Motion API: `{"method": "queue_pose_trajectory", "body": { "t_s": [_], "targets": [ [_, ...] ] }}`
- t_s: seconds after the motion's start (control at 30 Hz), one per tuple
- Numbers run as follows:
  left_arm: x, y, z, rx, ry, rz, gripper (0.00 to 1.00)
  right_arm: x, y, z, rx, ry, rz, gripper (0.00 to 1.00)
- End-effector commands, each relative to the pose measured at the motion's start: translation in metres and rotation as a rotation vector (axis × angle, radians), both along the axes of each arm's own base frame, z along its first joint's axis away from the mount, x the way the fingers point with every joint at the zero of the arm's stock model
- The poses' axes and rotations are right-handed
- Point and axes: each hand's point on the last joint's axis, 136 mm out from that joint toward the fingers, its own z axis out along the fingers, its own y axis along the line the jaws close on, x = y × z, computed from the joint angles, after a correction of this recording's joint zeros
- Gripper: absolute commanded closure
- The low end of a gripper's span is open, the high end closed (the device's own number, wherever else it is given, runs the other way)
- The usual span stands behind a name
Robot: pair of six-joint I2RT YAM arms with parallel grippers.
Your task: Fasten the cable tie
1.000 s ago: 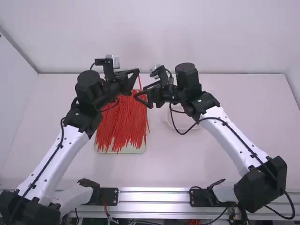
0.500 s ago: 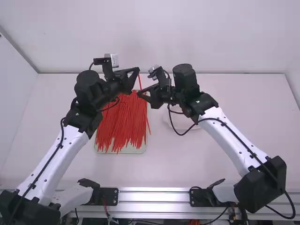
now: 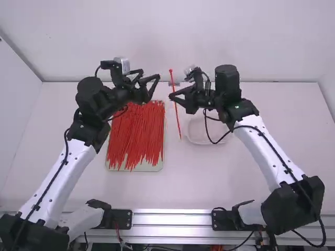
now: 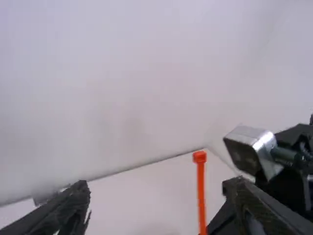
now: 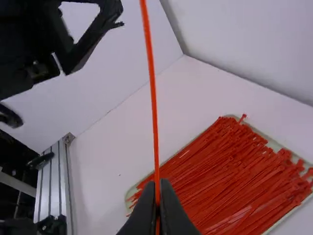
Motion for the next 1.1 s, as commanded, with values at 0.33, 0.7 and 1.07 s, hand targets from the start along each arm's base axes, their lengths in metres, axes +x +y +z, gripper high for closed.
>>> {"method": "queue_pose_trajectory", "body": {
  "t_s": [0.33,0.7,1.07],
  "targets": [
    [-0.031,-0.003,0.061,0.082,-0.229,-0.395,0.01,-0.011,-0.041,0.038,0.105,-0.291,0.182,1.00],
    [-0.031,-0.033,0.069,0.075,-0.257,-0.740,0.01,-0.010,-0.034,0.075,0.170,-0.426,0.205,1.00],
    [-0.060,-0.073,0.077,0.081,-0.328,-0.934,0.00,-0.039,0.004,0.082,0.219,-0.381,0.314,1.00]
  ]
}}
